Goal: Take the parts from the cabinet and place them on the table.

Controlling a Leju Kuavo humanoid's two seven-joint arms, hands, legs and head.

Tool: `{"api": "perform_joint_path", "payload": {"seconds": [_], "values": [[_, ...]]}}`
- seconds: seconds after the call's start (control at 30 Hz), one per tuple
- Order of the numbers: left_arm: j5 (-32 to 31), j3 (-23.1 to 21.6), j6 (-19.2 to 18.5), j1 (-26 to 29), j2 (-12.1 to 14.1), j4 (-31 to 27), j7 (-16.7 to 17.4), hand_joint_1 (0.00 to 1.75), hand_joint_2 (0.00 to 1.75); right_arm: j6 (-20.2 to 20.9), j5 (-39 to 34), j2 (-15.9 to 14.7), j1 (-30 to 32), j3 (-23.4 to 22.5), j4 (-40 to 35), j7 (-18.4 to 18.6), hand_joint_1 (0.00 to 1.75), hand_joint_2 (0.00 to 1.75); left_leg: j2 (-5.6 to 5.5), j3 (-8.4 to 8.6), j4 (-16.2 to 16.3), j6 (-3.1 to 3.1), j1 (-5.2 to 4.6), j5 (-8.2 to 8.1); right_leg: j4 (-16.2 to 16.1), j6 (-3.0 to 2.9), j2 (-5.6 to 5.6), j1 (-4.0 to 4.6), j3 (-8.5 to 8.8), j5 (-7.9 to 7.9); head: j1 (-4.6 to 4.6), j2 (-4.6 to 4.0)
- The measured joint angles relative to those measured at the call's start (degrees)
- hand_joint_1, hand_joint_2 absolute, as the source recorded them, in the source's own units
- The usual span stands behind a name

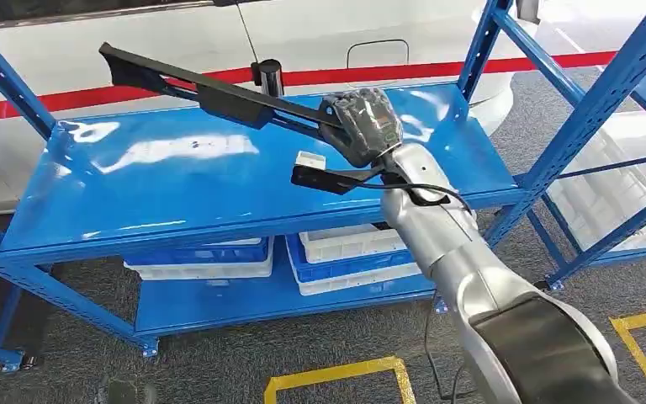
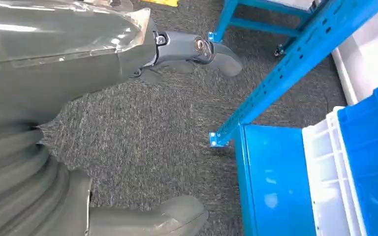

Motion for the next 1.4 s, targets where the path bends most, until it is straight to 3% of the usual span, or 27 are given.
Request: {"api": "perform_joint_path", "payload": {"seconds": [0.57,0.87,1.0,1.2,1.4], "values": [[1.2,0.1,0.5,0.2,0.0,-0.8,0.0,0.00,1.75,-0.3,-6.3,-4.9,2.3,1.8,-7.9,-2.6,1.75,1.75,0.02,0.00,0.0,0.01,-0.08,0.00,0.0,0.00,0.01,-0.07,-0.02,0.00,-0.02,0.00],[1.7,1.8,0.5,-1.4,0.8,4.7,0.0,0.00,1.75,0.1,-11.2,-7.3,3.8,3.7,-10.6,-4.0,1.75,1.75,0.02,0.00,0.0,0.01,-0.08,0.00,0.0,0.00,0.01,-0.07,-0.03,0.00,0.00,0.00],[0.2,2.1,1.3,-2.3,1.5,8.1,1.1,0.00,1.75,2.6,-14.0,-8.4,4.1,4.0,-12.2,-4.0,1.75,1.75,0.02,-0.01,0.0,0.01,-0.08,0.00,0.0,0.00,0.01,-0.08,-0.03,0.00,-0.02,0.00],[-4.4,1.1,2.4,-2.9,1.8,10.1,5.7,0.00,1.75,8.3,-18.1,-10.5,4.7,4.0,-13.0,-4.7,1.75,1.75,0.01,-0.01,0.0,0.01,-0.10,-0.01,0.0,0.01,0.00,-0.09,-0.03,0.00,0.00,0.00],[-5.5,0.0,2.2,-3.1,1.8,10.9,6.8,0.00,1.75,8.9,-19.3,-12.0,5.0,4.0,-13.0,-5.0,1.75,1.75,0.02,-0.02,0.0,0.02,-0.13,-0.01,0.0,0.01,0.00,-0.09,-0.03,0.00,-0.02,0.00]]}}
